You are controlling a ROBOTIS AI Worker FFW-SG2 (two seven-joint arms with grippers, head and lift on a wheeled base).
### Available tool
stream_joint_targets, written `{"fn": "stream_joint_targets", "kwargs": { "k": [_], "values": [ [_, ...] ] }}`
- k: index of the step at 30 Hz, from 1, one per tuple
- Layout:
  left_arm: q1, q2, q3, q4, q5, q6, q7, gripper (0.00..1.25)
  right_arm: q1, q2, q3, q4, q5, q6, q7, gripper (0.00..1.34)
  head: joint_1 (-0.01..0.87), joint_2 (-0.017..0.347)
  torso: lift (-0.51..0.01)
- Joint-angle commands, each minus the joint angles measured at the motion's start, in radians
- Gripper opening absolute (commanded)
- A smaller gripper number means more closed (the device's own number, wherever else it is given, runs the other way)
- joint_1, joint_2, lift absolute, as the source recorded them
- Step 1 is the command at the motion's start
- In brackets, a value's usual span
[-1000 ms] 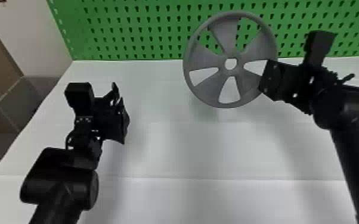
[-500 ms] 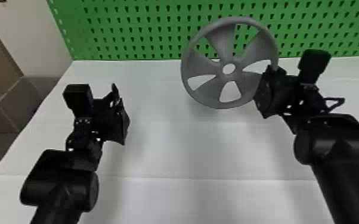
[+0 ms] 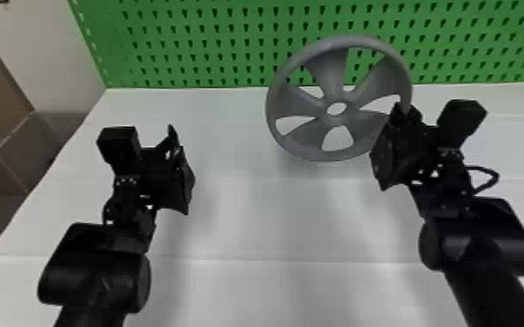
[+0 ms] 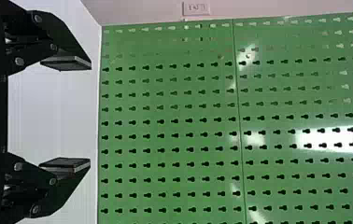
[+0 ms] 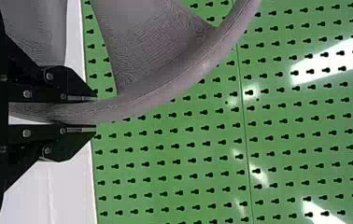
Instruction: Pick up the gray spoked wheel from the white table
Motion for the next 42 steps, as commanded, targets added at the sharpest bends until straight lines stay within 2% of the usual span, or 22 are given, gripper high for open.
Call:
{"fn": "stream_joint_targets", "kwargs": {
  "k": [1,19,24,32,38,42],
  "values": [
    [0.005,-0.006,0.002,0.001,-0.002,-0.006,0.0,0.74,0.006,0.001,-0.002,0.001,-0.002,0.002,0.0,0.25,0.779,0.107,-0.07],
    [0.015,-0.018,0.0,0.001,0.001,-0.011,0.0,0.74,0.011,0.005,0.007,0.001,0.003,0.022,0.0,0.27,0.779,0.107,-0.07],
    [0.015,-0.02,0.003,0.002,-0.004,-0.012,0.0,0.74,0.014,0.002,0.006,-0.002,0.044,0.002,-0.001,0.27,0.779,0.107,-0.07],
    [0.018,-0.041,0.028,0.002,-0.03,-0.015,0.0,0.74,0.049,0.022,-0.002,-0.02,0.05,-0.006,-0.086,0.27,0.779,0.107,-0.07],
    [0.018,-0.051,0.035,0.008,-0.04,-0.026,0.0,0.74,0.061,0.02,0.023,-0.039,0.078,-0.007,-0.15,0.27,0.779,0.107,-0.07],
    [0.018,-0.051,0.037,0.01,-0.039,-0.026,0.0,0.74,0.063,0.03,0.035,-0.043,0.09,-0.007,-0.161,0.27,0.779,0.107,-0.07]
  ]
}}
